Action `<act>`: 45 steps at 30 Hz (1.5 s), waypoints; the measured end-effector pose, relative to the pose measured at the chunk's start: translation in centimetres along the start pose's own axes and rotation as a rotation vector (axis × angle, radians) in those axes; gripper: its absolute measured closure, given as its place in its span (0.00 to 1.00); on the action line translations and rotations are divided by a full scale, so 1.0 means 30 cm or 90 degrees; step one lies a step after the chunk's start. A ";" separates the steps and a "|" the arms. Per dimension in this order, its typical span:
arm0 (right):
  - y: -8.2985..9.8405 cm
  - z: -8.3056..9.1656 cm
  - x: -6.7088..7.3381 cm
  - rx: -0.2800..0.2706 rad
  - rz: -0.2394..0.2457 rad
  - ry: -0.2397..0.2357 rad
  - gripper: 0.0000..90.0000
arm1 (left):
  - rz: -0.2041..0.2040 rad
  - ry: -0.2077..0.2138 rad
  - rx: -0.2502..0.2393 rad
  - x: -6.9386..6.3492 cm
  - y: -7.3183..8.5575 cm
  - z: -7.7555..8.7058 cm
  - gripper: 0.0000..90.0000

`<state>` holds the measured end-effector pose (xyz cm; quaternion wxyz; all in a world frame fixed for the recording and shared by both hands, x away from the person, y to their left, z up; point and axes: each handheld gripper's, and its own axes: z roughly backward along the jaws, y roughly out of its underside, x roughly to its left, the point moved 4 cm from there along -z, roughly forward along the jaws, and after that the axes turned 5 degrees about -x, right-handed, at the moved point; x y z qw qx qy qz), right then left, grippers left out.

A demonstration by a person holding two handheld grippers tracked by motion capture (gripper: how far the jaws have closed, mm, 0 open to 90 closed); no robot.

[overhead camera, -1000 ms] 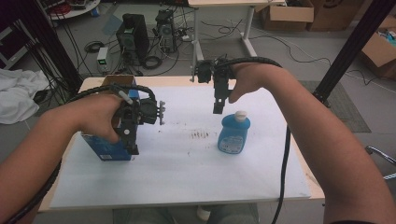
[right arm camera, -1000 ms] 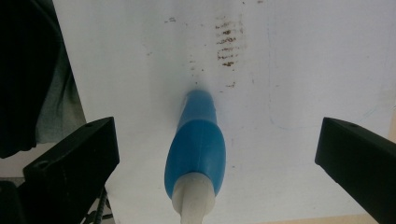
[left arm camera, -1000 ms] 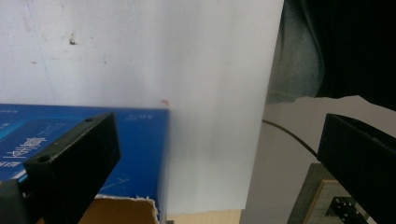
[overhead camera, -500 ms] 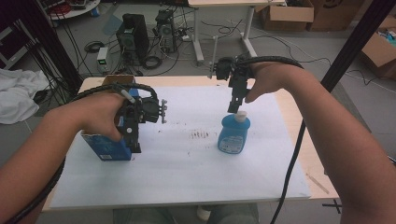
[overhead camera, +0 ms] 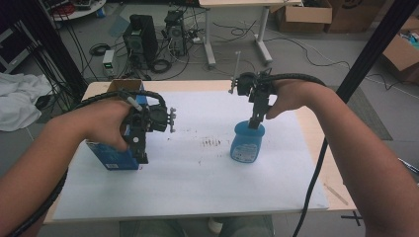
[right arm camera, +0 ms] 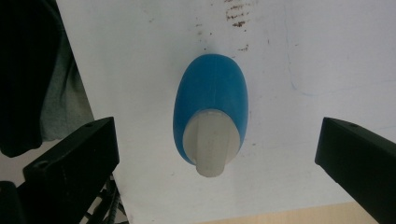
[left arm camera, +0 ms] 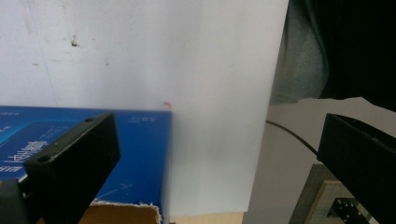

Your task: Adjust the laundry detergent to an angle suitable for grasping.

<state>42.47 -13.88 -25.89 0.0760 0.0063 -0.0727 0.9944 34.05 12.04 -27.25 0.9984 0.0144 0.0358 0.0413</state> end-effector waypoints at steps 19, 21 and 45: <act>0.042 -0.150 0.000 0.003 -0.008 -0.012 0.00 | 0.000 -0.003 -0.007 -0.003 0.002 -0.002 0.00; 0.043 -0.166 0.001 0.006 -0.008 -0.016 0.00 | 0.000 -0.002 -0.009 -0.002 0.002 -0.004 0.00; 0.054 -0.256 0.004 0.006 -0.003 -0.008 0.00 | -0.005 -0.004 -0.002 0.006 -0.013 -0.011 0.00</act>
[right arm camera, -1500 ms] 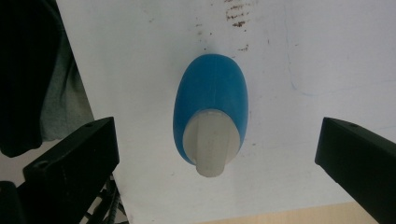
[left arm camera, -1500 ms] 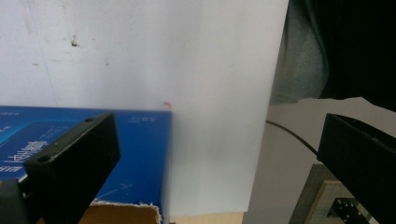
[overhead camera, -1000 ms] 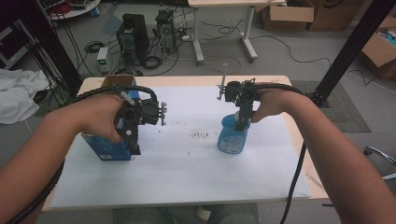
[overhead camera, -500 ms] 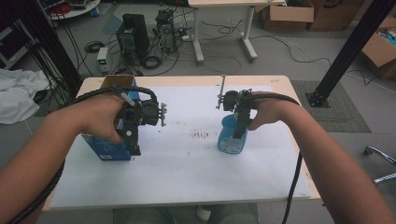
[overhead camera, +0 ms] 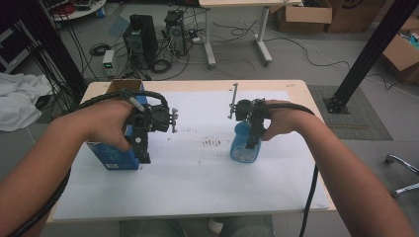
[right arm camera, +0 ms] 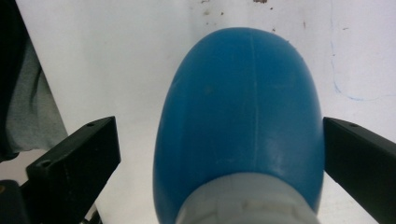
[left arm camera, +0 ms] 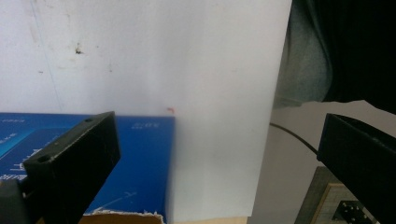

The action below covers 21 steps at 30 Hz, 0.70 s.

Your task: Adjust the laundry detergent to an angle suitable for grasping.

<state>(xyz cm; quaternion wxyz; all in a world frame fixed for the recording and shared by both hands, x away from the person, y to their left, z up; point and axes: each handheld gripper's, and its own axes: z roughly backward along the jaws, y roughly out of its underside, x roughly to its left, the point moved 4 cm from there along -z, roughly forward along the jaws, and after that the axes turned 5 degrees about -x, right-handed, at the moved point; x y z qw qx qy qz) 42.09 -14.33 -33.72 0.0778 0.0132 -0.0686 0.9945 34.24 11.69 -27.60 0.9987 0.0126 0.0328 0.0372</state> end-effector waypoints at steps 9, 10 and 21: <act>-0.001 0.001 0.000 -0.004 0.010 0.003 0.06 | 0.001 0.002 -0.001 0.003 -0.003 -0.010 0.00; -0.001 0.001 0.000 -0.004 0.010 0.003 0.06 | 0.001 0.002 -0.001 0.003 -0.003 -0.010 0.00; 0.007 0.006 -0.007 0.001 0.005 0.005 0.17 | 0.005 0.000 0.005 0.006 -0.002 -0.015 0.00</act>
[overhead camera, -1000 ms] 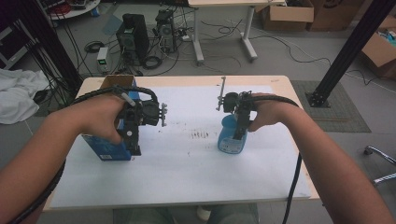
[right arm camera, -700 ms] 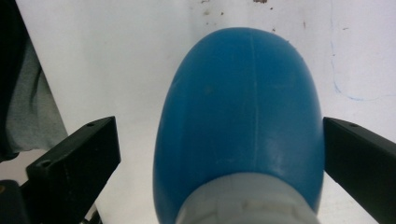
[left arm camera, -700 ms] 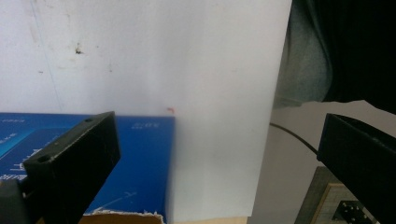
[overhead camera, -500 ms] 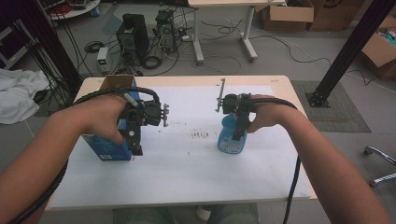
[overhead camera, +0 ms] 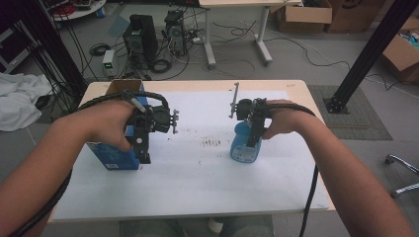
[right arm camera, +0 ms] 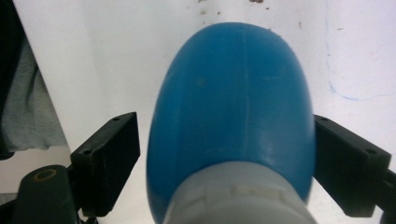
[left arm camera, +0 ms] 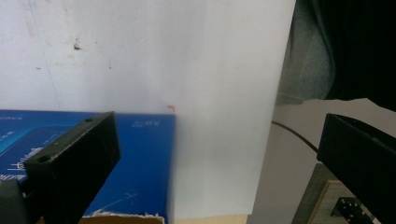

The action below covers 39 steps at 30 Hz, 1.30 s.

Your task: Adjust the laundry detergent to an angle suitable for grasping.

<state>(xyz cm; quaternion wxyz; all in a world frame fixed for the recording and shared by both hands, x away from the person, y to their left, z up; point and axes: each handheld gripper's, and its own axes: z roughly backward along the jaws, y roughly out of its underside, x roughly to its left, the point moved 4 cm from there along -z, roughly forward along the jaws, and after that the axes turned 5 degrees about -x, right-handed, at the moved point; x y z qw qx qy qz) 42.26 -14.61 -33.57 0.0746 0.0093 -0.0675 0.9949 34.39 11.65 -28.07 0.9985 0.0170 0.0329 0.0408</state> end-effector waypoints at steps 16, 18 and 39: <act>-0.007 -0.004 0.004 -0.004 0.005 0.009 0.33 | -0.002 0.001 0.009 0.003 -0.002 -0.002 0.00; -0.009 -0.001 0.004 -0.005 0.005 0.008 0.35 | 0.000 0.001 0.007 0.002 -0.001 -0.003 0.00; -0.013 -0.001 0.010 -0.003 0.011 0.028 0.41 | -0.001 0.000 0.000 -0.002 0.000 -0.010 0.00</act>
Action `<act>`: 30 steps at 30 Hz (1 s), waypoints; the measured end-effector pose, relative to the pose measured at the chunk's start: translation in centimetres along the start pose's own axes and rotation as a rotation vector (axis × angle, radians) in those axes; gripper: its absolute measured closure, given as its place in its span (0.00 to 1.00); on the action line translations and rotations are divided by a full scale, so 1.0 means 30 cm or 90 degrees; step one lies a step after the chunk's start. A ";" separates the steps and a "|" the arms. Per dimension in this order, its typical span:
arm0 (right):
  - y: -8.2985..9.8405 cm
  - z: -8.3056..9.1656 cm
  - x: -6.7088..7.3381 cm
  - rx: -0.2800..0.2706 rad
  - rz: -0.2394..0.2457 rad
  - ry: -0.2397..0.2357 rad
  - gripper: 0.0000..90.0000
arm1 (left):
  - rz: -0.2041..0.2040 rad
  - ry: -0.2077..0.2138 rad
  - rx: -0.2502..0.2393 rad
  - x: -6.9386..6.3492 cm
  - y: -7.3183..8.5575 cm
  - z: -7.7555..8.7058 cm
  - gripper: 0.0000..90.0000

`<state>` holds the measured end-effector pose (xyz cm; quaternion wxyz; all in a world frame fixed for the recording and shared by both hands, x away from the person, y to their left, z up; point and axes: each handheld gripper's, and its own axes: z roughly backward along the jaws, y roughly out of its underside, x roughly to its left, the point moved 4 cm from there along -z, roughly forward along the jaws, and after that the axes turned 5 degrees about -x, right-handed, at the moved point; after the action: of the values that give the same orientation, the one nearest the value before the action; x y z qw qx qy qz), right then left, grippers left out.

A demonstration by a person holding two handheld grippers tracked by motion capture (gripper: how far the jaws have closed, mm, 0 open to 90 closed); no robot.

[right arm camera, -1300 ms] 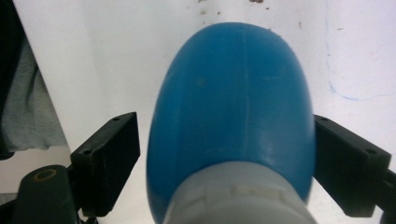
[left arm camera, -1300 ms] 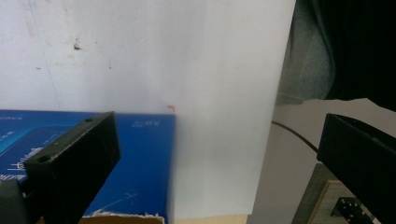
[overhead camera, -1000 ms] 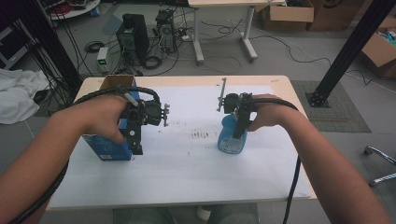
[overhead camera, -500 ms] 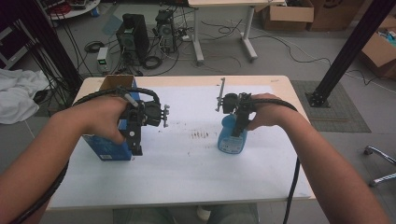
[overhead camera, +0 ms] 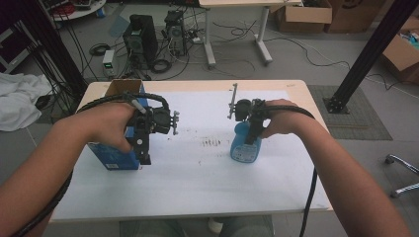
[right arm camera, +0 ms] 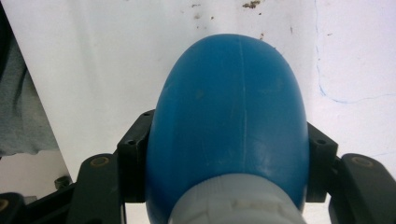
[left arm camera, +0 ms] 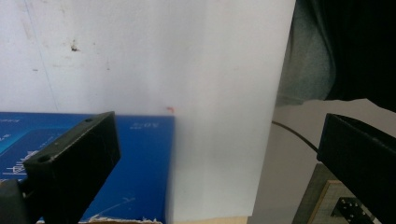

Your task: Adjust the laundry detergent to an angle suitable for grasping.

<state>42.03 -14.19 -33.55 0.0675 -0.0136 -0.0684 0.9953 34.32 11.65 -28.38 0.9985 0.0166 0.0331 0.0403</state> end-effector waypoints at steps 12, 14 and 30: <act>0.003 -0.002 0.003 -0.006 0.006 0.011 0.42 | -0.006 0.002 0.000 0.004 -0.006 -0.009 0.00; 0.003 -0.001 0.002 -0.005 0.008 0.012 0.42 | -0.006 0.002 0.002 0.005 -0.006 -0.008 0.00; 0.009 0.037 0.004 -0.021 -0.028 0.008 0.42 | 0.000 0.000 -0.002 0.001 -0.004 -0.005 0.00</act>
<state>41.82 -14.57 -32.48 0.0898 -0.0197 -0.0850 0.9921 34.35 11.55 -28.55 0.9985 0.0147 0.0332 0.0401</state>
